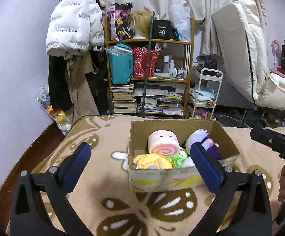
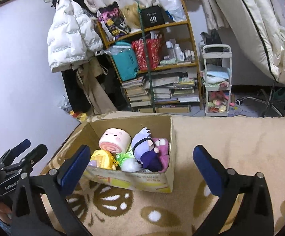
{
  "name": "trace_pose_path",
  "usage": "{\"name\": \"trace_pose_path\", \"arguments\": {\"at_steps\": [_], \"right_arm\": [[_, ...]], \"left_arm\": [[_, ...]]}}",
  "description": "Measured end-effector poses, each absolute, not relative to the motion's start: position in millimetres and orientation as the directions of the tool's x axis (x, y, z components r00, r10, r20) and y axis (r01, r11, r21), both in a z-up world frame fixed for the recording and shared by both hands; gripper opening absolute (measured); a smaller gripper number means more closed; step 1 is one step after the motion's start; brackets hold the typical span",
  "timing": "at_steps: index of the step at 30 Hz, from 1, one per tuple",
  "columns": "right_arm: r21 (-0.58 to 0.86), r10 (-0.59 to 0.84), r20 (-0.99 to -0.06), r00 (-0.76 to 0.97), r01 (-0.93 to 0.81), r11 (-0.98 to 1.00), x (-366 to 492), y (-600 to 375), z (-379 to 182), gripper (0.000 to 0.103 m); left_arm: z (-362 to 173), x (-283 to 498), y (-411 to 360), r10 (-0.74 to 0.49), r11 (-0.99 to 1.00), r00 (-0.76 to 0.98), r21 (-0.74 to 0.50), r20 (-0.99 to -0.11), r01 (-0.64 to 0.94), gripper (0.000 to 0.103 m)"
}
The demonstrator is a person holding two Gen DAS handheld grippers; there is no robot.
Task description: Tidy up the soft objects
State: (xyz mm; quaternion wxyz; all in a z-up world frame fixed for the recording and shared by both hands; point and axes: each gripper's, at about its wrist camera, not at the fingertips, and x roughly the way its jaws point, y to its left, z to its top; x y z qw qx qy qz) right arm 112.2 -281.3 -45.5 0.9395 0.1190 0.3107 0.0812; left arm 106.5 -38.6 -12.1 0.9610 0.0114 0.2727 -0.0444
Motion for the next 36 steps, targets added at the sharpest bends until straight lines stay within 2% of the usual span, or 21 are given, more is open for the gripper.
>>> {"name": "trace_pose_path", "arguments": {"at_steps": [11, 22, 36], "right_arm": [[0.228, 0.174, -0.494, 0.852, -0.066, 0.971, 59, -276, -18, 0.103], [0.176, 0.147, -0.494, 0.857, -0.067, 0.982, 21, -265, -21, 0.103], [0.193, 0.127, -0.54, 0.832, -0.024, 0.981, 36, -271, -40, 0.103]], "left_arm": [[1, 45, -30, -0.069, 0.995, 0.873, 0.036, -0.482, 0.098, 0.1], [-7, 17, -16, -0.04, 0.997, 0.862, 0.036, -0.505, 0.068, 0.101], [-19, 35, -5, -0.036, 0.999, 0.834, -0.018, -0.55, 0.031, 0.101]]}}
